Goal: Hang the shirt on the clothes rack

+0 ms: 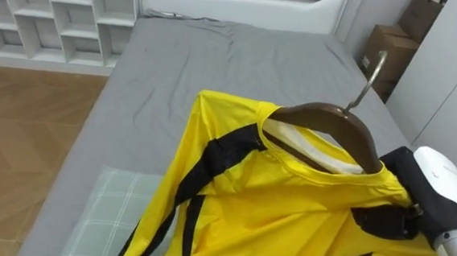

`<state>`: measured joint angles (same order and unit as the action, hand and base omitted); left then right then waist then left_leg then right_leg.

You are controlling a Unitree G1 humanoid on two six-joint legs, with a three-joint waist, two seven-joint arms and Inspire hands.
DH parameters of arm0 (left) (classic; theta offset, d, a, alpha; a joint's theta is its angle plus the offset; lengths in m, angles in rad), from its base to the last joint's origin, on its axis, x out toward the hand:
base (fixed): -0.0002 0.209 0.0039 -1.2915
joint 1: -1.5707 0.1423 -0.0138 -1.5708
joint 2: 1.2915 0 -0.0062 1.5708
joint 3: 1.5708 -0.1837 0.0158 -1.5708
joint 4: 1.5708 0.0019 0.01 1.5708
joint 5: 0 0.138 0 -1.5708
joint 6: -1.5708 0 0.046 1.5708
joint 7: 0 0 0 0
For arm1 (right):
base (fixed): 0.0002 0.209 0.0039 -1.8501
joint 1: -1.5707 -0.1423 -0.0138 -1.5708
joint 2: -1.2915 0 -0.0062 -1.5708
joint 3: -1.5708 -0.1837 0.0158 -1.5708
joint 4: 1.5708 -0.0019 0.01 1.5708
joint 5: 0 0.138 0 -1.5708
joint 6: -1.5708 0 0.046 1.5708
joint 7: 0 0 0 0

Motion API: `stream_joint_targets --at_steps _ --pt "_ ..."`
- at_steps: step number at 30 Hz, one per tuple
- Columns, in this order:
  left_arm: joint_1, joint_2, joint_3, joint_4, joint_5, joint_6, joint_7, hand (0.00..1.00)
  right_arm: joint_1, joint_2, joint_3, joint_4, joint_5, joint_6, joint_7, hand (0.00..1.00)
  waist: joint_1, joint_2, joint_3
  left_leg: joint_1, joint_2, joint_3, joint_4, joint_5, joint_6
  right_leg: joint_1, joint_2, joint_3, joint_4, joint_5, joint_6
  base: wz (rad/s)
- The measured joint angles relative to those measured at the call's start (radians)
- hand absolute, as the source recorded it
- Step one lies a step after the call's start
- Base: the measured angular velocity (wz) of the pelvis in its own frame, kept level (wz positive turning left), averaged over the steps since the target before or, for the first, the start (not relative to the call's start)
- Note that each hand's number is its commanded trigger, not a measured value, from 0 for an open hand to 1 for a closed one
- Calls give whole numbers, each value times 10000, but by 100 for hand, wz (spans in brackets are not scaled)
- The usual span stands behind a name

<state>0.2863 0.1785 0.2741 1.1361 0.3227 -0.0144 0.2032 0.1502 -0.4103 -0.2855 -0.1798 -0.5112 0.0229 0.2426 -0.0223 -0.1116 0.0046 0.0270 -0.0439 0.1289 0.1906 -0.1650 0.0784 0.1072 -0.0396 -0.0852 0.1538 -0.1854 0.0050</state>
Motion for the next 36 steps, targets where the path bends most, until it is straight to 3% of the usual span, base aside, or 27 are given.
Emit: stream_joint_targets --at_steps 3,6,8,10,13,15,17,20,21,22,24,25,27,28,29,30,31,32,34,35,36 --pt "-164 34 123 -271 149 66 -36 0 203 0 -343 -113 -50 1 -9 100 -65 -13 -5 -14 96 384 3 -42 21 -278 6 184 221 -1 8 -41" --pt "-437 137 283 -298 182 66 -43 0 338 0 -518 -133 -70 12 -11 100 -34 -22 10 63 315 1203 84 -205 2 -596 118 591 468 26 13 -77" --pt "-552 197 289 -309 216 61 -38 0 330 4 -506 -141 -85 -2 -11 100 214 16 31 161 560 1956 133 -387 -64 -910 149 356 712 135 -40 -129" --pt "-587 310 182 -337 201 58 -42 0 329 -18 -507 -140 -103 7 -19 100 295 42 44 300 780 2858 158 -612 -129 -1275 112 -496 1056 191 -120 -123" --pt "-645 442 10 -345 203 69 -195 0 329 -40 -506 -96 -97 12 -40 100 192 149 99 552 916 3646 168 -774 -219 -1425 48 -1385 1294 247 -215 -92" --pt "-772 437 -65 -396 207 95 -197 0 330 -39 -510 123 -92 2 -211 100 -96 129 68 604 1016 3925 333 -912 -220 -1475 96 -1351 1283 256 -233 -46" --pt "-802 426 -75 -395 238 156 -195 0 345 -36 -507 205 -104 8 -241 100 -130 110 84 665 1060 4294 378 -956 -270 -1644 164 -1189 1406 215 -300 -53" --pt "-624 456 -184 -387 326 511 -88 0 397 -27 -468 190 -339 7 -243 100 -270 71 85 715 1405 4793 974 -1315 -463 -1673 288 -1260 1578 81 -499 -54" --pt "-538 515 -331 -379 333 709 -73 0 401 -26 -419 190 -405 7 -257 100 -307 47 75 717 1624 4981 1444 -1503 -569 -1653 333 -1400 1678 -45 -574 -47" --pt "-530 556 -429 -379 333 943 1 0 401 -19 -315 192 -451 7 -310 100 -300 9 59 685 1831 5065 1911 -1639 -719 -1642 401 -1366 1777 -159 -628 -45" --pt "-500 609 -501 -375 332 1184 89 0 367 -10 -40 190 -588 -80 -439 100 -259 -112 23 448 2202 5110 3042 -1656 -768 -1669 504 -1048 1941 -286 -726 -54" --pt "-442 615 -503 -369 332 1334 124 0 340 -11 -22 162 -598 -235 -444 100 -215 -62 47 328 2450 5009 3678 -1654 -772 -1670 630 -793 2009 -335 -793 -69" --pt "-278 673 -496 -369 339 1598 141 0 335 -10 59 111 -588 -342 -563 100 -189 -38 45 205 2636 4867 4284 -1572 -906 -1821 822 -238 2204 -417 -907 -89" --pt "-154 682 -451 -369 331 1813 151 0 316 -12 166 105 -599 -344 -591 100 -187 -45 35 184 2643 4574 4514 -1441 -1114 -1903 958 181 2320 -410 -975 -125" --pt "-89 698 -397 -368 330 2067 141 0 296 -11 312 107 -627 -321 -624 100 -206 -22 37 82 2590 3980 4765 -1261 -1178 -1918 1130 626 2310 -338 -1079 -107" --pt "-89 726 -379 -368 330 2195 141 0 296 -11 382 110 -622 -296 -629 100 -252 -21 38 -48 2573 3626 4971 -1134 -1170 -1905 1196 808 2268 -283 -1117 -102" --pt "-95 771 -373 -368 324 2353 157 0 298 -12 530 110 -619 -215 -651 100 -271 -62 52 -368 2325 2829 5113 -1023 -1127 -1822 1304 1344 2224 -211 -1164 -73" --pt "-86 760 -371 -366 315 2380 197 0 300 -9 582 110 -614 -154 -651 100 -276 -71 56 -443 2088 2297 4907 -1089 -1108 -1811 1339 1576 2181 -166 -1155 -93" --pt "-79 659 -375 -368 318 2507 245 0 292 -8 718 109 -616 45 -651 100 -151 -81 61 -845 1365 747 3536 -1254 -1049 -1846 1374 2448 1802 150 -1092 -99" --pt "-75 624 -374 -369 317 2557 252 0 292 -13 752 109 -616 67 -656 100 -94 -71 60 -925 1253 430 3112 -1238 -1074 -1863 1397 2680 1700 251 -1061 -111" --pt "-60 564 -308 -367 317 2642 259 0 290 -40 832 102 -616 128 -667 100 11 -54 61 -1000 990 -200 2210 -1172 -1136 -1958 1455 3177 1620 387 -1015 -115"
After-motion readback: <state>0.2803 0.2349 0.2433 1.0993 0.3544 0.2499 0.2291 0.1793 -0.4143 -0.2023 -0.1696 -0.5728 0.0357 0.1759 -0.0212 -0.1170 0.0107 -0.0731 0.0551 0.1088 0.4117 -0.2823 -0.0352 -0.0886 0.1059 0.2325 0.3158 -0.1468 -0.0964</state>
